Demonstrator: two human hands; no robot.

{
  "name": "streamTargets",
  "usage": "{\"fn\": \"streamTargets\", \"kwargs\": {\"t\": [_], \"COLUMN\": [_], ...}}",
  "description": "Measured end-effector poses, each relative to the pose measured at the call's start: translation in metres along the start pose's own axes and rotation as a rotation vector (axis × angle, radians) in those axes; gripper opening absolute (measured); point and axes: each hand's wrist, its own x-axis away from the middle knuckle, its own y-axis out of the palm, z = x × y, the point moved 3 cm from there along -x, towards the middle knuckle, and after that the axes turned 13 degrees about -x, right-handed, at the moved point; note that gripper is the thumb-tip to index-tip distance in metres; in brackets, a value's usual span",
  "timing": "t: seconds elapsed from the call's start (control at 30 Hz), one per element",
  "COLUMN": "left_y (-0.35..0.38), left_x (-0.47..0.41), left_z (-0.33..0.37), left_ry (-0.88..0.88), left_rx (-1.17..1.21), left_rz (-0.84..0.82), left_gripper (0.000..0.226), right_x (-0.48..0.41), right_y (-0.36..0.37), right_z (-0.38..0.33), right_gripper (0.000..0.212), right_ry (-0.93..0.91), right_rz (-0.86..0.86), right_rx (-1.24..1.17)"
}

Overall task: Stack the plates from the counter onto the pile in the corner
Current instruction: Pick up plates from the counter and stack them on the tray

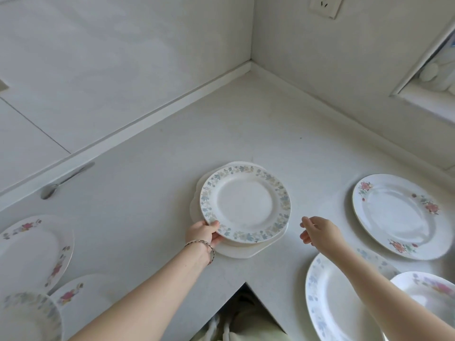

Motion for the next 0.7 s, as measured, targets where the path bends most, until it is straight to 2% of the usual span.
{"fn": "streamTargets", "kwargs": {"t": [0.13, 0.33, 0.47, 0.53, 0.63, 0.7], "left_y": [-0.005, -0.017, -0.016, -0.015, -0.013, -0.012], "left_x": [-0.009, -0.023, -0.018, -0.018, -0.022, -0.025], "left_z": [0.001, 0.005, 0.007, 0.008, 0.008, 0.008], "left_ry": [0.031, 0.065, 0.149, 0.162, 0.089, 0.081], "left_rx": [-0.173, -0.649, -0.929, -0.949, -0.84, -0.831], "left_rz": [0.088, 0.158, 0.222, 0.242, 0.224, 0.212], "left_gripper": [0.025, 0.022, 0.027, 0.025, 0.045, 0.047], "right_x": [-0.002, -0.003, -0.002, -0.002, -0.002, -0.001], "right_y": [-0.001, 0.001, 0.002, 0.003, 0.005, 0.006], "right_z": [0.001, -0.001, -0.002, -0.003, -0.005, -0.009], "right_gripper": [0.027, 0.025, 0.023, 0.023, 0.023, 0.024], "right_ry": [-0.007, -0.014, -0.021, -0.026, -0.033, -0.049], "right_rz": [-0.017, -0.048, -0.054, -0.06, -0.061, -0.06], "right_rx": [0.008, 0.03, 0.048, 0.067, 0.086, 0.096]}}
